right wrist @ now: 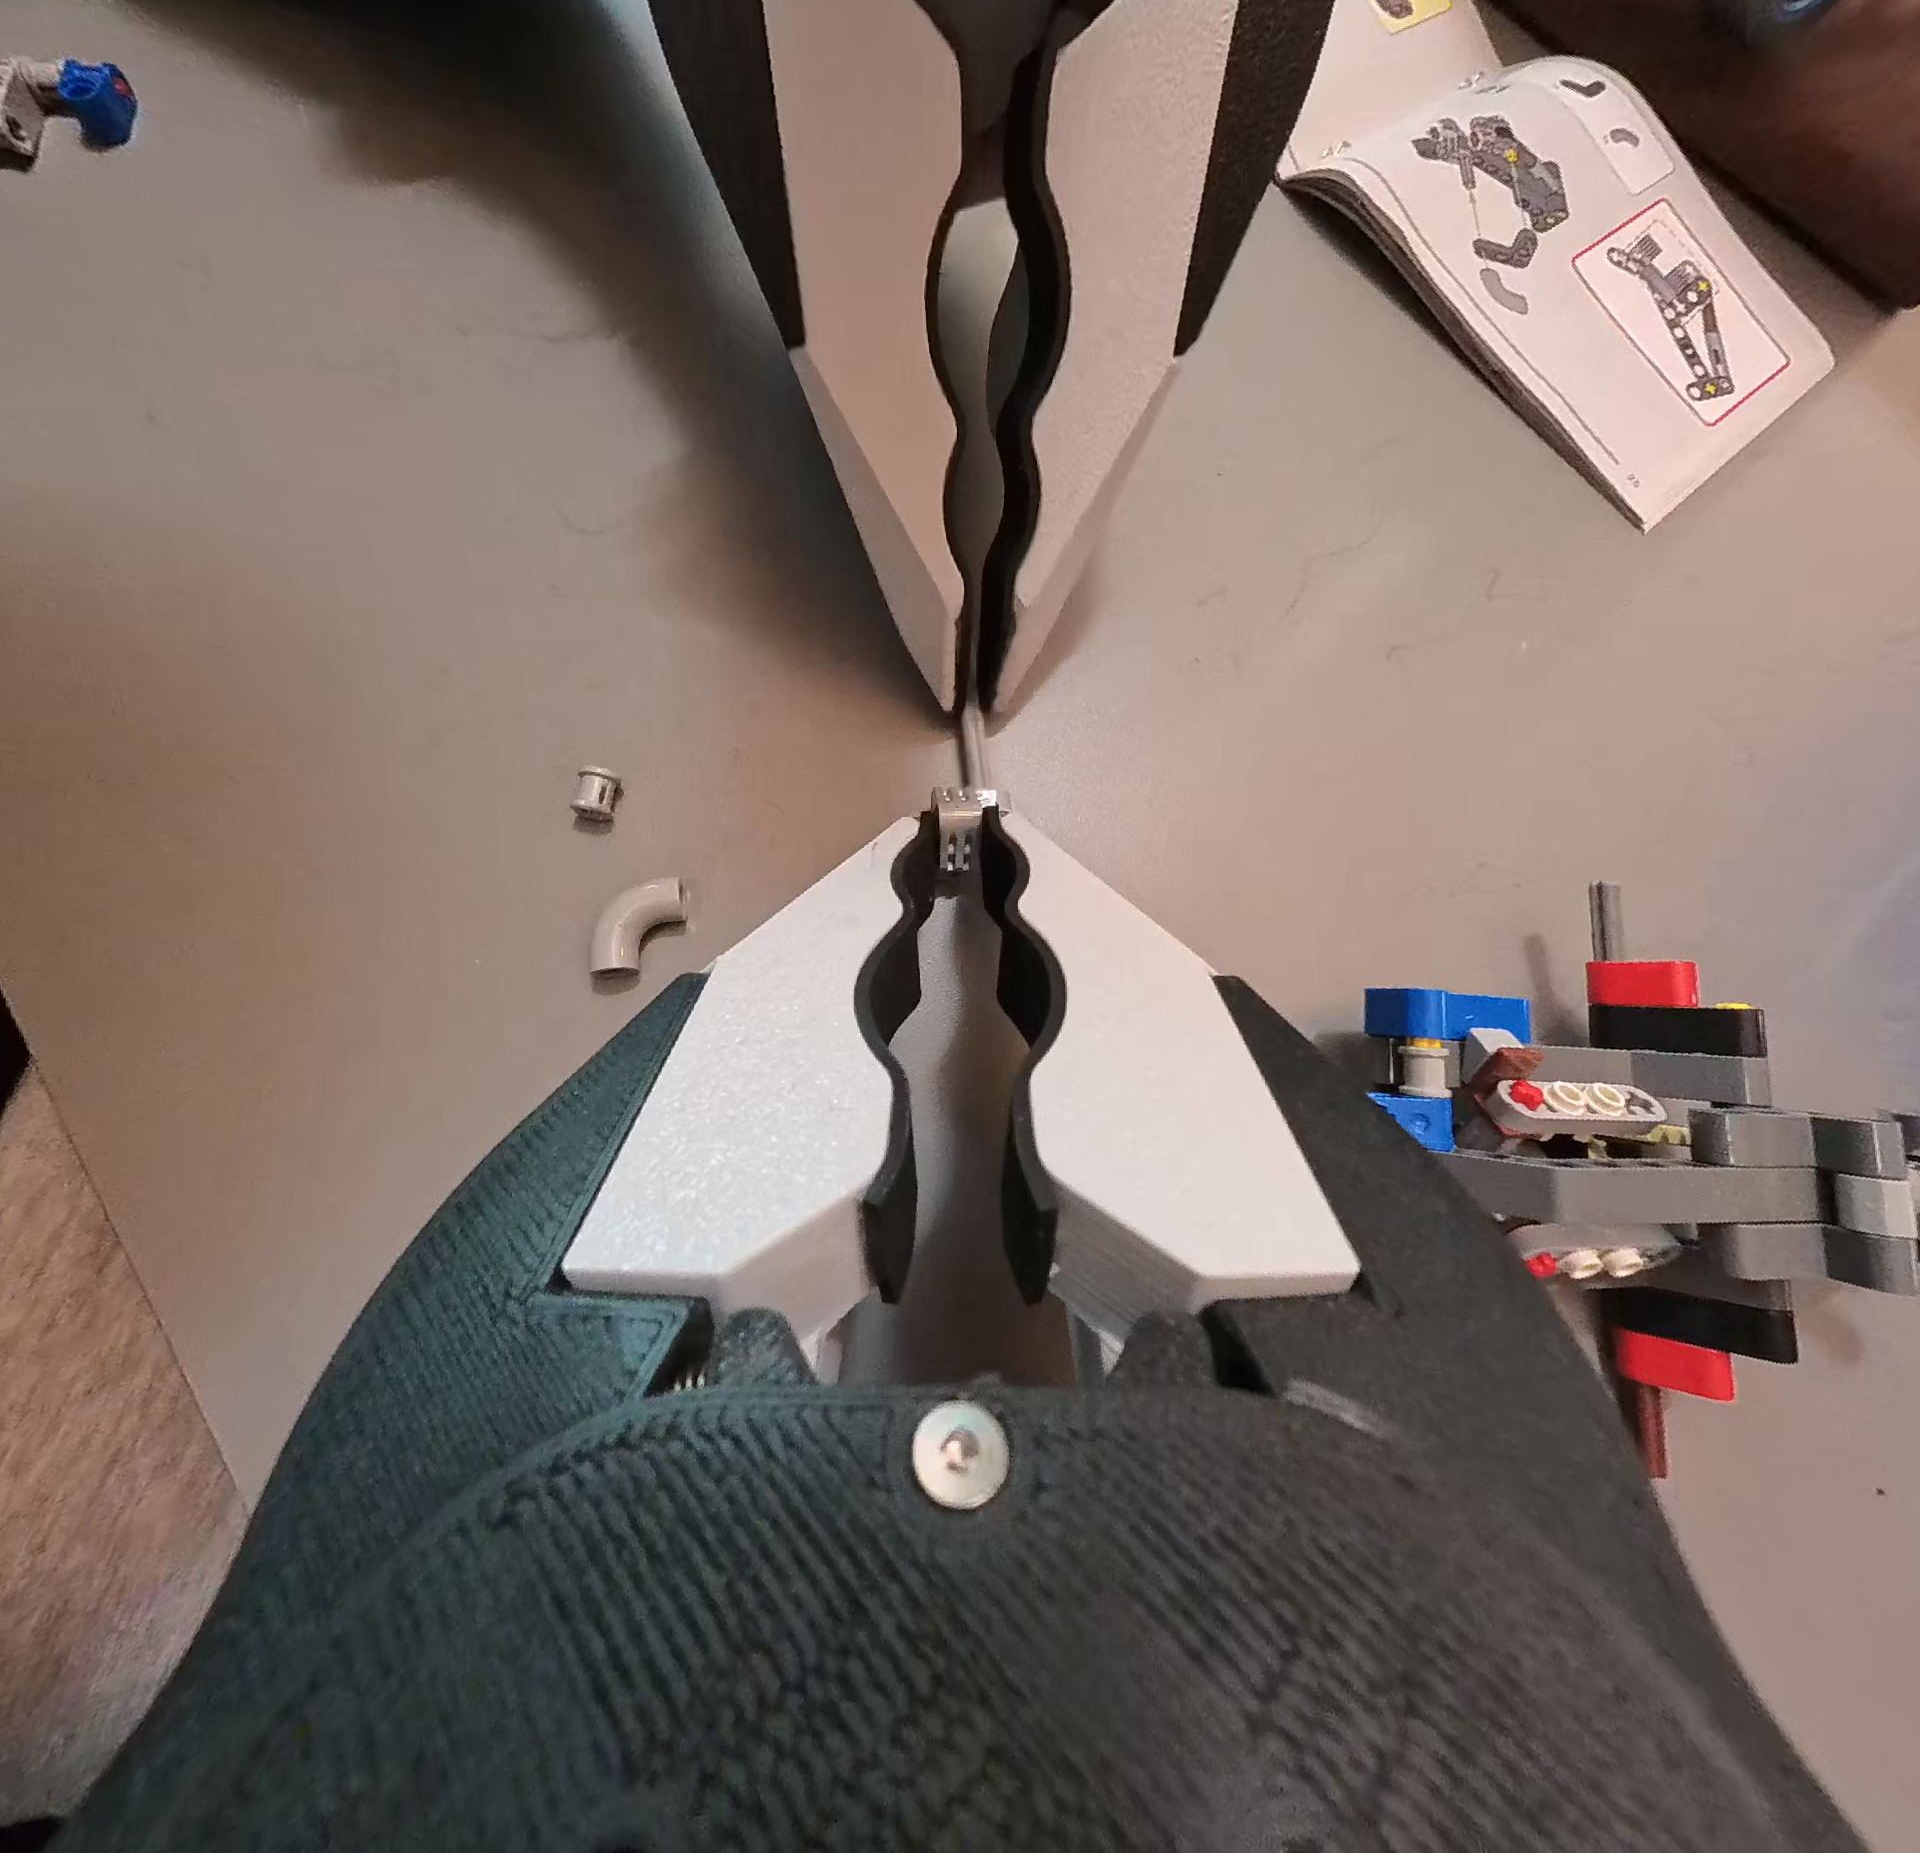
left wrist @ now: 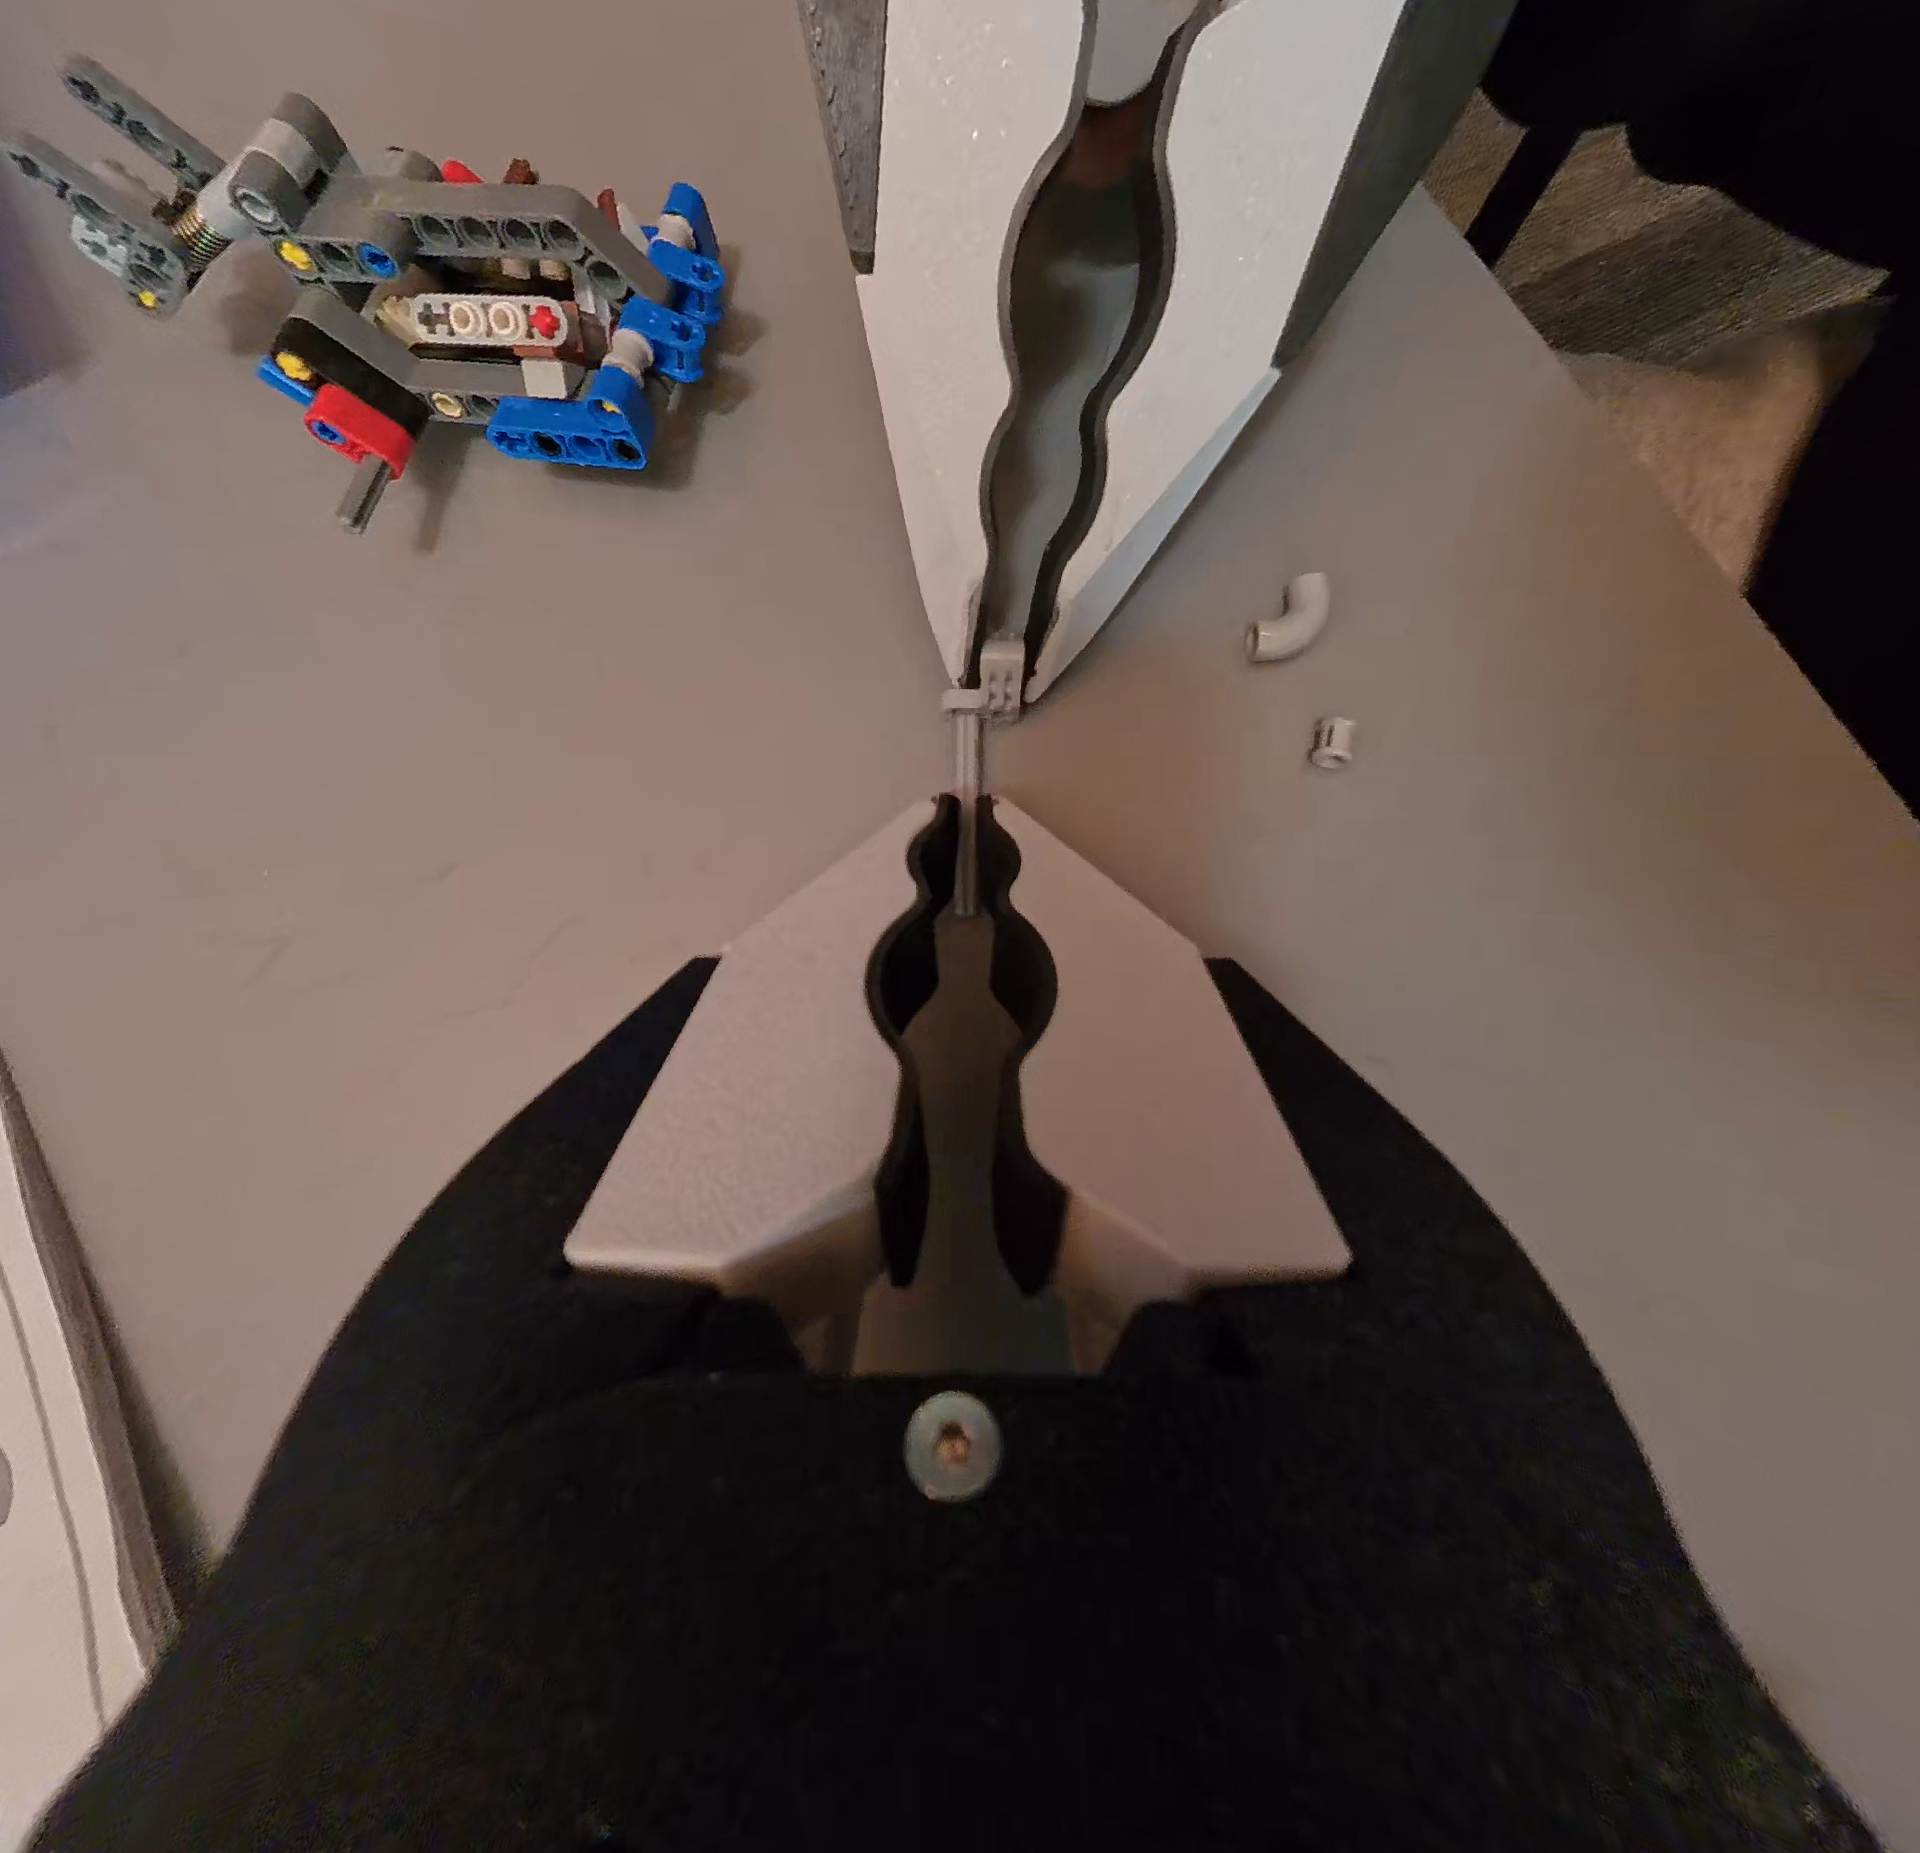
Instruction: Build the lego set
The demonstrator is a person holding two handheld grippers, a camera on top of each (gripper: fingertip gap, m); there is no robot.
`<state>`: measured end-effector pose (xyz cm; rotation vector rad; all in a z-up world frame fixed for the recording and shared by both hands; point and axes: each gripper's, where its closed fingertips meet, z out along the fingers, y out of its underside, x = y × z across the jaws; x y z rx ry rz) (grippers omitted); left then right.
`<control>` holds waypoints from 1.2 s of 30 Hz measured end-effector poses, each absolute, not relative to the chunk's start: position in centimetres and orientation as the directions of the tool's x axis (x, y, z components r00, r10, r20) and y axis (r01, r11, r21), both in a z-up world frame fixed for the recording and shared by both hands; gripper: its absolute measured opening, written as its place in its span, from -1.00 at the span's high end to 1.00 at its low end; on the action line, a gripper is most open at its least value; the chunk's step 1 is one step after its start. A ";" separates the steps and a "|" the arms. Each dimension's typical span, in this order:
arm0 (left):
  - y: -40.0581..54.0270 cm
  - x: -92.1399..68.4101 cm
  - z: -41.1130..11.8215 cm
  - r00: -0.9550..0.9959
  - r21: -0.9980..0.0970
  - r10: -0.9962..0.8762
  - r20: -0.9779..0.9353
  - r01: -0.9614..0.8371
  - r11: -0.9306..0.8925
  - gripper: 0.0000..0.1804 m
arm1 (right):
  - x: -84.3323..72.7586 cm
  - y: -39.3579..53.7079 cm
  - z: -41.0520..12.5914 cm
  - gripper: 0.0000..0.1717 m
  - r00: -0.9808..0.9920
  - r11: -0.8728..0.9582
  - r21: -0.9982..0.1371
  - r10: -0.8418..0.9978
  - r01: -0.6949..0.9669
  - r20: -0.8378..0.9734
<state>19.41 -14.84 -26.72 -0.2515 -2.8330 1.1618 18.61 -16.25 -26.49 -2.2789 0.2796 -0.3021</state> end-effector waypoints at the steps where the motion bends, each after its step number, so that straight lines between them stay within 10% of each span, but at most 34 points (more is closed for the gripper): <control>1: -14.9 19.4 -26.6 -0.985 -0.707 0.173 0.009 0.116 0.698 1.00 | 18.6 -16.3 -26.5 0.93 0.948 -0.653 -0.750 -0.295 -0.106 0.123; 20: -14.9 19.6 -26.7 -0.984 -0.692 0.174 -0.033 0.148 0.706 1.00 | 18.5 -16.3 -26.5 0.93 0.953 -0.657 -0.749 -0.273 -0.085 0.131; 30: -15.0 18.8 -26.7 -0.907 -0.677 0.053 0.417 -0.272 0.684 1.00 | 18.5 -16.3 -26.5 0.93 0.956 -0.671 -0.741 -0.222 -0.006 0.194; 36: -15.3 19.2 -26.7 -0.978 -0.727 0.117 0.174 -0.047 0.685 1.00 | 18.6 -16.6 -26.5 0.93 0.951 -0.700 -0.710 -0.158 0.084 0.267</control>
